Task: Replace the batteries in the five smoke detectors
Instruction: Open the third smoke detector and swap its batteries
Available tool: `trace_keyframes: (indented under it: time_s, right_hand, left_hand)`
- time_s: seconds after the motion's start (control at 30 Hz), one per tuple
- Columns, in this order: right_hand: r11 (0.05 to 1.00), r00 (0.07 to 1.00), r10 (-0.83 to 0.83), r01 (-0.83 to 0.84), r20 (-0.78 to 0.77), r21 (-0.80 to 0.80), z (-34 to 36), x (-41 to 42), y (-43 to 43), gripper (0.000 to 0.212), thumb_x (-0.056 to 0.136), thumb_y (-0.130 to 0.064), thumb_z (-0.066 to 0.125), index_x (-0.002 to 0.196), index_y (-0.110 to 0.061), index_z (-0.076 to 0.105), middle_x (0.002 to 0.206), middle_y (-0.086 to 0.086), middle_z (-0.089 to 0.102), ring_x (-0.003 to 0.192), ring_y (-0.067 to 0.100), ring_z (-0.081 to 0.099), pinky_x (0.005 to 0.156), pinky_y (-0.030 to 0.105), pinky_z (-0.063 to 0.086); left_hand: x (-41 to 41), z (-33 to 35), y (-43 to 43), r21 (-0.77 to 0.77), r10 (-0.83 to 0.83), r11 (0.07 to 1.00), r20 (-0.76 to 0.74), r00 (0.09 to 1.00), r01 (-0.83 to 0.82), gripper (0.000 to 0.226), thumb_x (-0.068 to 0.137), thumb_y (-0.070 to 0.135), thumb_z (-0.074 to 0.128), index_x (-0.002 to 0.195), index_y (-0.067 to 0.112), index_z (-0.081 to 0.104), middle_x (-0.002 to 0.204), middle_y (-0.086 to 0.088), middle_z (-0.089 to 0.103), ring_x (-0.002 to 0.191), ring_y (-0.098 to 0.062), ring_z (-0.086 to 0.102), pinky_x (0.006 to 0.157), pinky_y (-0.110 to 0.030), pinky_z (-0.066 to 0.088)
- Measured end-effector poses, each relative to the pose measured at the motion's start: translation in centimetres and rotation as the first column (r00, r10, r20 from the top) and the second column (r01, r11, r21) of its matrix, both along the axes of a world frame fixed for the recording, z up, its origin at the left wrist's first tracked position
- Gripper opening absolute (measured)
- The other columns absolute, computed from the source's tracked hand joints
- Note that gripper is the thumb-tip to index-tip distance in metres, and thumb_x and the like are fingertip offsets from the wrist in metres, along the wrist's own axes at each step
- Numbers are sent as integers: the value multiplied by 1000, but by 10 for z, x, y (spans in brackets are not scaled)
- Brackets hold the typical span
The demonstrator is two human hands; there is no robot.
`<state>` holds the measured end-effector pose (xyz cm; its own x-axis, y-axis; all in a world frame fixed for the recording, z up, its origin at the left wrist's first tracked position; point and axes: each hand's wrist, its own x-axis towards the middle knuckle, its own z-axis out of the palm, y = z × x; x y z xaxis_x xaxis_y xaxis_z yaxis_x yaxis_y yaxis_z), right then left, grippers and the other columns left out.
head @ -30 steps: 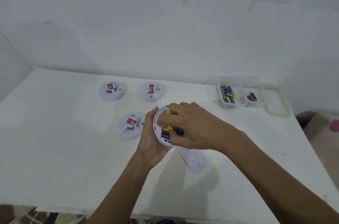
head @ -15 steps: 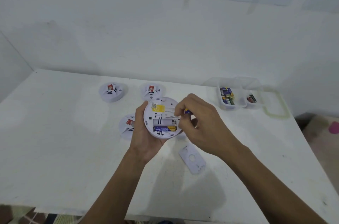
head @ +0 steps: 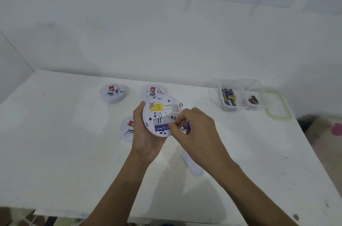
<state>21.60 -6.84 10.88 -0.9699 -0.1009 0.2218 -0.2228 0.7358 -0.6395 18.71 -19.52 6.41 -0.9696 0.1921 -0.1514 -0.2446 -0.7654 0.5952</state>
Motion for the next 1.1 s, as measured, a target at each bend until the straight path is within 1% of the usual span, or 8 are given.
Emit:
trace_keyframes:
  time_s: [0.07,0.17,0.3,0.47,0.63,0.83,0.97,1.1]
  right_hand:
    - [999,999,-45,45,-4,8,-1,2,-4,17,84,-33,69,81,-19,60,80,-6,54,68,2,50,55,9,39]
    - [994,994,-108,108,19,3,-1,6,-9,18,86,-36,66,88,-18,62,87,-4,56,77,5,53,58,8,36]
    - [977,976,-175,188,128,-104,1,8,-15,19,87,-36,65,93,-18,63,95,-4,61,84,5,55,58,7,38]
    - [921,937,-200,279,286,-272,0,6,-21,15,86,-31,69,91,-19,61,92,-5,66,75,1,59,54,2,42]
    - [869,915,-179,319,362,-377,-1,6,-24,20,83,-29,71,97,-16,64,89,-4,69,71,0,60,52,2,42]
    - [838,903,-173,345,392,-423,-1,8,-24,26,83,-35,71,98,-17,61,89,-7,65,75,1,61,53,5,43]
    - [813,904,-185,361,386,-456,-2,9,-25,26,84,-37,71,95,-16,59,86,-7,64,74,3,62,55,7,46]
    - [823,910,-202,358,363,-441,-1,11,-23,24,85,-36,69,91,-20,52,81,-13,58,70,2,58,51,2,42]
  left_hand:
    - [1,0,1,-30,16,999,4,1000,-16,52,87,51,35,113,24,71,120,-12,67,108,-29,65,85,-41,57]
    - [2,0,3,-73,64,995,10,998,-63,50,88,51,34,107,27,74,117,-9,69,108,-28,65,91,-43,51]
    - [4,3,6,-91,96,991,-7,995,-96,52,92,47,29,93,29,78,101,-4,74,93,-22,71,74,-33,59]
    - [3,1,4,-143,157,977,-27,987,-159,53,78,53,37,116,26,63,106,-3,73,97,-23,70,74,-34,60]
    - [3,0,5,-150,167,973,-67,984,-175,48,81,49,35,114,26,61,99,0,75,90,-19,73,66,-31,59]
    - [3,-3,4,-181,179,966,-60,982,-187,48,82,49,34,116,27,60,102,2,75,95,-19,71,70,-32,59]
    - [2,-4,4,-189,167,967,-24,986,-169,50,94,47,27,128,24,56,118,-5,69,110,-28,64,87,-41,55]
    - [2,-2,6,-184,160,969,-39,986,-164,55,81,52,37,124,26,58,119,-4,69,110,-27,65,85,-38,57]
